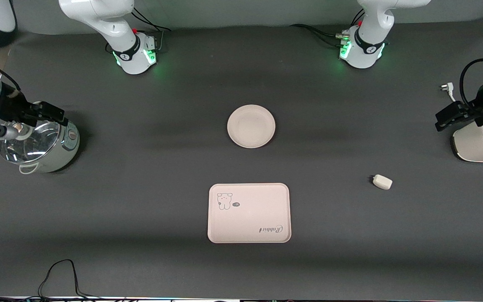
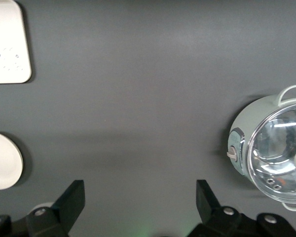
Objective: Place bun in plate and plate on tray
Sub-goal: 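Move the left gripper down toward the small white bun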
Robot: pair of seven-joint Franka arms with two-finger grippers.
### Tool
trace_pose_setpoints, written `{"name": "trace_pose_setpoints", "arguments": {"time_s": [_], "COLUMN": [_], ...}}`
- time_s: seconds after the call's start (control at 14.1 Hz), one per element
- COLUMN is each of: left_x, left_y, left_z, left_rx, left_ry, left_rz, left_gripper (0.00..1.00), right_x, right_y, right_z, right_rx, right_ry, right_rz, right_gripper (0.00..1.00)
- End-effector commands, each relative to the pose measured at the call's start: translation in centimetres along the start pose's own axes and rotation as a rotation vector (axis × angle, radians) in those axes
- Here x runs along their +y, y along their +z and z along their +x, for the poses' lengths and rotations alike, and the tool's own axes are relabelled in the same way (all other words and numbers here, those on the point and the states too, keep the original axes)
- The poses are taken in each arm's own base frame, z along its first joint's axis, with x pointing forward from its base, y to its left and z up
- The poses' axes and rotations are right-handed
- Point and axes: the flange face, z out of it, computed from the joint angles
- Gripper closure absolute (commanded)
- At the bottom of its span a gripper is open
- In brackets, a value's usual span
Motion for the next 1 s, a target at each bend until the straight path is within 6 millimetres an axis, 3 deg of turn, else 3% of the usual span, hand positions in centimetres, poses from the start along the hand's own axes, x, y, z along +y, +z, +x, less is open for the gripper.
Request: {"name": "trace_pose_setpoints", "arguments": {"time_s": [0.0, 0.57, 0.78, 0.92], "left_x": [0.3, -1.9, -2.4, -2.4], "left_y": [-0.5, -0.3, 1.8, 4.6], "left_z": [0.4, 0.6, 0.4, 0.7], "left_rx": [-0.024, -0.032, -0.071, -0.109], "left_ry": [0.029, -0.015, -0.018, -0.018], "left_rz": [0.020, 0.006, 0.008, 0.011], "left_gripper": [0.00, 0.00, 0.00, 0.00], "right_x": [0.3, 1.3, 1.2, 1.3], "right_y": [-2.3, 0.2, 0.6, 1.0], "right_z": [-2.4, -2.5, -2.4, -2.3], "right_rx": [0.017, -0.029, -0.025, -0.028], "right_ry": [-0.042, -0.016, -0.018, -0.019], "right_rz": [-0.005, -0.020, -0.020, -0.020], "right_gripper": [0.00, 0.00, 0.00, 0.00]}}
